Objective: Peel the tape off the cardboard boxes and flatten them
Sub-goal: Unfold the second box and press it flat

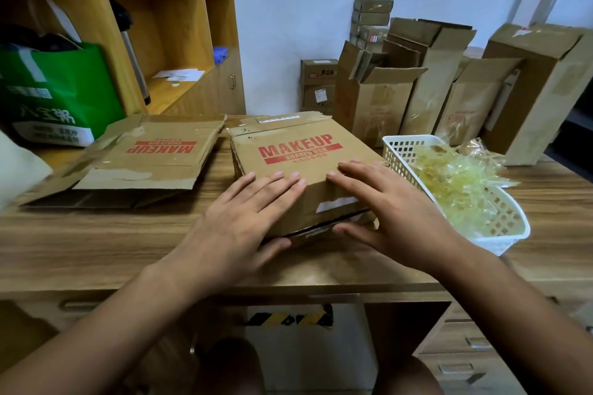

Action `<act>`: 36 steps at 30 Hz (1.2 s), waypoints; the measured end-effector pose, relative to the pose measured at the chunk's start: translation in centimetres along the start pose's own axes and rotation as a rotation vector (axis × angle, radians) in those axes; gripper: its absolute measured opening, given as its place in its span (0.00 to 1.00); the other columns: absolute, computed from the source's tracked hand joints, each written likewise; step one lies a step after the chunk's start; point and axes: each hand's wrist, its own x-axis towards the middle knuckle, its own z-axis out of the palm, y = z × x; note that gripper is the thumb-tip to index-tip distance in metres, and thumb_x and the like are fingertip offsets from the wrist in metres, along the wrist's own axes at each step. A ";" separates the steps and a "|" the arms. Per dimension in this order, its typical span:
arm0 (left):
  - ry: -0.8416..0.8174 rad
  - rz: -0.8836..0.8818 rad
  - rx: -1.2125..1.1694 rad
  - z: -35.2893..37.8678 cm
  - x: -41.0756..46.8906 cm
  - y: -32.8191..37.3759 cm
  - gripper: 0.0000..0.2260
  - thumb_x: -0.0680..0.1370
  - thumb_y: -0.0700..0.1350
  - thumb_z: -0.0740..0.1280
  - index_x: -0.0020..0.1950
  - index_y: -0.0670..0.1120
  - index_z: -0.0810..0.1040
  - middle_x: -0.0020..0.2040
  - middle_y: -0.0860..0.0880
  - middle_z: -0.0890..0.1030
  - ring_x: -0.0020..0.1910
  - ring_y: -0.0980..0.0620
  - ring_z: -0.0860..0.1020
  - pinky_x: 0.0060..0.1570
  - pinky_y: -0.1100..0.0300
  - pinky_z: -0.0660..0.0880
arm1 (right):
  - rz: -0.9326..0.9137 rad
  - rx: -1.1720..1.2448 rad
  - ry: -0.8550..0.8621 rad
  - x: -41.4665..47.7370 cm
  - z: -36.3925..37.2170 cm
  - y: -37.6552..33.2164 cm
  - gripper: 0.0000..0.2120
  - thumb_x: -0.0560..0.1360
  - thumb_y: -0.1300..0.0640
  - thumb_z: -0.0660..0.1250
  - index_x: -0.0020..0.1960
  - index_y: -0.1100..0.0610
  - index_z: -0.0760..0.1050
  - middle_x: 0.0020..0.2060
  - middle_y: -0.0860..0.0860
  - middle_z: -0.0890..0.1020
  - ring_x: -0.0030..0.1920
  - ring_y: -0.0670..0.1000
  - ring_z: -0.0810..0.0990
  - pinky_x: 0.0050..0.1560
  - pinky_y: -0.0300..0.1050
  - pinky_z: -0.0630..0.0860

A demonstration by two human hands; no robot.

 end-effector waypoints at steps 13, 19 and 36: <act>-0.026 0.002 -0.064 -0.2 -0.2 -1.7 0.37 0.79 0.57 0.62 0.82 0.55 0.46 0.82 0.57 0.53 0.80 0.58 0.50 0.79 0.50 0.53 | 0.091 -0.094 -0.002 0.0 0.3 1.7 0.40 0.73 0.55 0.76 0.80 0.52 0.62 0.75 0.55 0.68 0.76 0.56 0.64 0.76 0.51 0.59; -0.037 0.001 -0.018 -0.1 -0.1 -2.2 0.46 0.74 0.52 0.74 0.83 0.54 0.47 0.82 0.55 0.54 0.80 0.55 0.52 0.78 0.50 0.53 | 0.087 -0.113 -0.029 0.2 1.0 1.9 0.43 0.72 0.55 0.77 0.81 0.50 0.59 0.74 0.55 0.67 0.74 0.58 0.67 0.74 0.56 0.67; 0.044 -0.061 -0.065 -0.3 -0.1 -2.3 0.25 0.84 0.53 0.53 0.81 0.50 0.57 0.80 0.51 0.60 0.80 0.56 0.55 0.79 0.52 0.53 | 0.075 0.130 0.001 -0.8 0.2 0.9 0.25 0.83 0.46 0.53 0.78 0.52 0.67 0.78 0.51 0.66 0.80 0.51 0.59 0.77 0.48 0.61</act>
